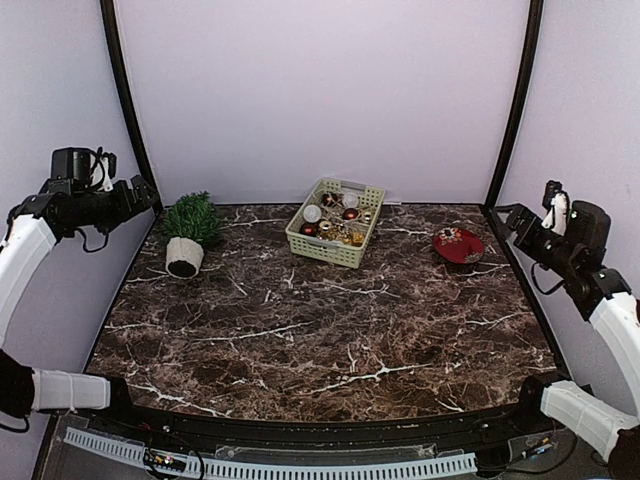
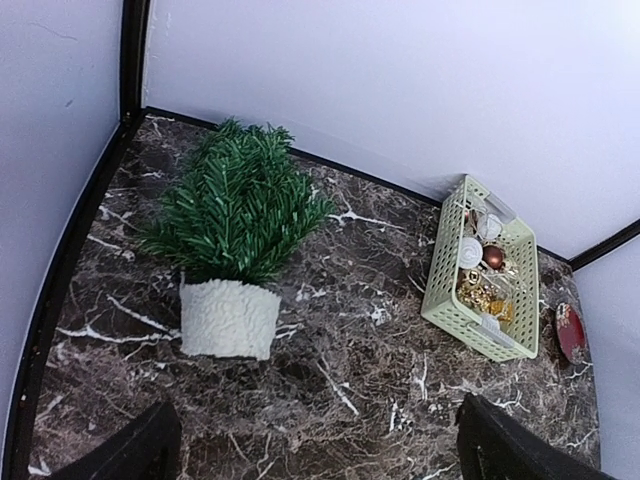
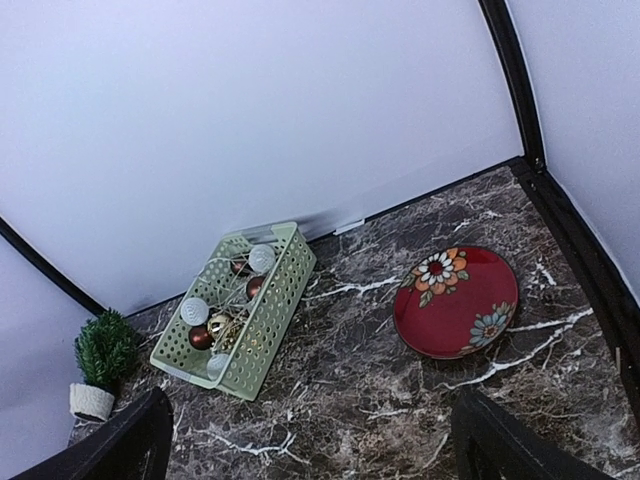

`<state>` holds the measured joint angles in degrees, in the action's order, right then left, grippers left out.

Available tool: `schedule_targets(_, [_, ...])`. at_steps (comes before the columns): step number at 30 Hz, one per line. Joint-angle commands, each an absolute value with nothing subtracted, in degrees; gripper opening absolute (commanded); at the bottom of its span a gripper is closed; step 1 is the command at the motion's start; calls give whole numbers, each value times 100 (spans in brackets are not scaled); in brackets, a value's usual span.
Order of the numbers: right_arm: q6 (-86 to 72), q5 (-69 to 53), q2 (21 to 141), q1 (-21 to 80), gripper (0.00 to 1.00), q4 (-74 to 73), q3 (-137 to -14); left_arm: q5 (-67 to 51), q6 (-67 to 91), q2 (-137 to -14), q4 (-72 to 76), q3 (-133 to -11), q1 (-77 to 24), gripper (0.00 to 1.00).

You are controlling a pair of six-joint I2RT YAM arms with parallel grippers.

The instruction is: Decorate the small christmas tree

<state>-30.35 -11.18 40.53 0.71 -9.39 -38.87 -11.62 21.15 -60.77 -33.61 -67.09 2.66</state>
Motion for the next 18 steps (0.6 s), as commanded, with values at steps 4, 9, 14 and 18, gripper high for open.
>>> schedule_targets(4, [-3037,-1836,4500,57,97,-1199,-4087,-1847,2331,-7609,-2138,-7111,356,99])
schedule_targets(9, [-3244,-1875,4501,91,97,-676,-3933,-1785,2345,-8829,-1693,-7449,483,93])
schedule_targets(14, [-3256,-1829,4792,129,97,-402,-3976,-1674,2121,-9836,-1655,-7898,492,59])
schedule_targets(18, [-3166,-1772,5124,152,97,-362,-4095,-1439,2054,-10340,-1620,-8214,500,50])
